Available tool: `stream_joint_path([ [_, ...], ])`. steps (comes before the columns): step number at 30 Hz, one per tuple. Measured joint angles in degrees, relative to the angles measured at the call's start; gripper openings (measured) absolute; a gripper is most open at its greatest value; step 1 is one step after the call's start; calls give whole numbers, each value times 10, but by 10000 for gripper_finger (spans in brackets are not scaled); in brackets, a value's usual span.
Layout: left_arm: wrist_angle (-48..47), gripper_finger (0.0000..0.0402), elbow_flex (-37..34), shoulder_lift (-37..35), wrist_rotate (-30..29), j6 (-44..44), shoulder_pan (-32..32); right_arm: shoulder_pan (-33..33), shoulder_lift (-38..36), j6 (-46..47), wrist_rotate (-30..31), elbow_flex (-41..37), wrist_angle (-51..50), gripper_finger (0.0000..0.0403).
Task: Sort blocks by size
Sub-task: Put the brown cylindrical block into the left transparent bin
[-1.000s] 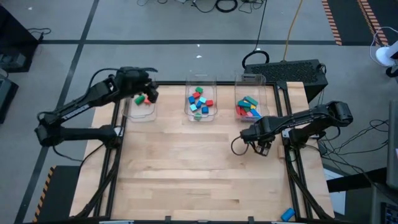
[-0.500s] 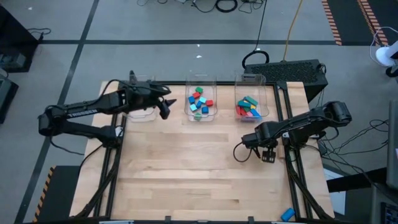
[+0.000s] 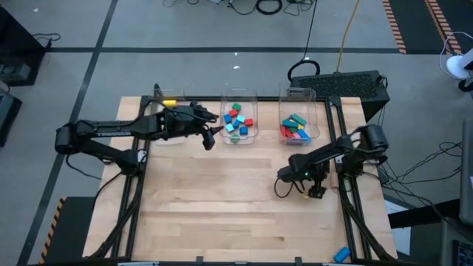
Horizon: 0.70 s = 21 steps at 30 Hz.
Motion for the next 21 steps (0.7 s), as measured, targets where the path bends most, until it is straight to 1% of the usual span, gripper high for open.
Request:
stream_joint_path([
  [3,13,226,0,8,0,1,0,1,36,-54,2,1,-32,321],
  [8,1,226,0,13,0,12,0,1,64,-113,3,-12,-24,326],
  [16,-6,226,0,13,0,14,0,-2,67,-113,8,-21,9,329],
  [21,-7,226,0,13,0,14,0,-2,67,-114,0,-74,61,329],
])
